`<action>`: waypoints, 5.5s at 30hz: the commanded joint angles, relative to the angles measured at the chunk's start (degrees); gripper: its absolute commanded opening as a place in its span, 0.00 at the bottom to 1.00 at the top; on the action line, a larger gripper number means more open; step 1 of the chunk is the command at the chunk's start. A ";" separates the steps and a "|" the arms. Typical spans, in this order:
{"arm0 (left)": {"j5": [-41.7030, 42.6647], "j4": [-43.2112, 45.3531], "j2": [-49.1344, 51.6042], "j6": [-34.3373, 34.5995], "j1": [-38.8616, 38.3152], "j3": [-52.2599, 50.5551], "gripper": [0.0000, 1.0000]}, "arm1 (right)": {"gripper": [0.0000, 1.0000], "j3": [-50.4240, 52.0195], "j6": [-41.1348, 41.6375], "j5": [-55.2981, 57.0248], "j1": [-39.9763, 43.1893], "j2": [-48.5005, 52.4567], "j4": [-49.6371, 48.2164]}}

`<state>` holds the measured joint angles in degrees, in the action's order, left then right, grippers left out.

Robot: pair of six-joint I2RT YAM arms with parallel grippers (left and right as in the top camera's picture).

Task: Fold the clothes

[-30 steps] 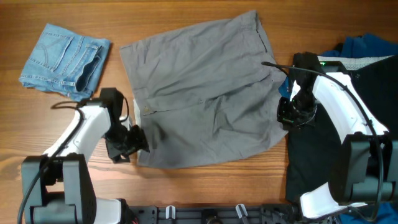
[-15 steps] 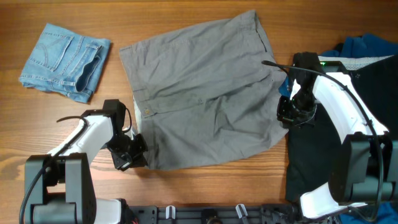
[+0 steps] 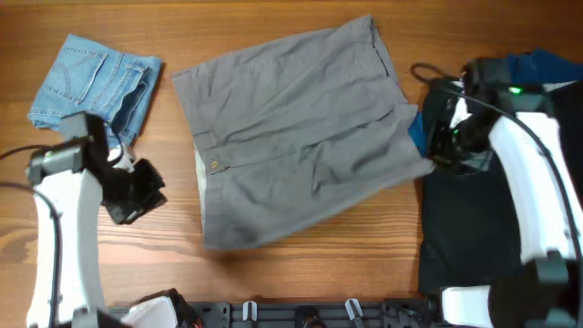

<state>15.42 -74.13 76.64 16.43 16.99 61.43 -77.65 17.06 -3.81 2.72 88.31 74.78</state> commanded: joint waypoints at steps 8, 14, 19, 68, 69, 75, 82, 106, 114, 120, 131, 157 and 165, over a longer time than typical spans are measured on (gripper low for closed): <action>1.03 1.70 -6.12 2.23 -5.49 -4.61 0.52 | 0.04 -3.13 1.33 0.76 0.52 -7.85 1.07; 6.23 10.01 -1.81 8.90 -17.29 -17.31 0.66 | 0.06 -3.13 1.14 0.79 0.52 -7.85 0.09; 6.78 16.17 3.34 14.56 -22.16 -23.41 0.75 | 0.06 -3.08 1.09 0.79 0.52 -7.85 -0.50; 0.37 19.65 5.53 12.28 -11.08 -22.51 0.04 | 0.29 36.22 12.98 -11.85 0.52 5.25 -27.52; 0.37 19.65 5.53 12.28 -11.08 -22.51 0.04 | 0.23 36.00 12.94 -11.47 0.52 5.22 -27.41; 0.13 17.79 5.53 9.55 -11.08 -20.26 0.04 | 0.04 29.55 10.84 -6.69 0.52 4.17 -19.91; -4.22 7.91 3.93 6.25 -11.08 -8.83 0.04 | 0.04 19.85 4.85 -6.29 0.52 -3.28 -9.94; -19.80 -7.13 -4.02 7.98 -11.08 10.75 0.04 | 0.04 -2.23 1.95 -7.10 0.50 -6.71 -26.14; -21.55 4.63 9.42 7.98 -11.08 10.73 0.04 | 0.04 -2.23 0.96 -15.98 0.46 8.70 -46.14; -22.29 12.41 18.97 7.98 -11.08 10.73 0.04 | 0.04 -2.21 1.20 -20.98 -0.46 18.67 -57.59; -20.57 18.58 24.37 4.74 -11.08 11.21 0.94 | 0.73 -2.23 -2.14 -20.09 -2.40 25.79 -57.09; -9.22 10.29 23.12 -8.94 -11.08 24.37 0.98 | 0.40 2.29 0.22 -3.65 4.63 20.24 -12.90; -3.15 2.97 22.97 -11.50 -11.21 23.47 0.12 | 0.19 0.31 -8.66 -23.02 3.21 9.62 -27.91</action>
<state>9.74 -70.70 100.53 6.44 5.74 85.47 -75.92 10.87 -17.89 7.05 100.31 50.02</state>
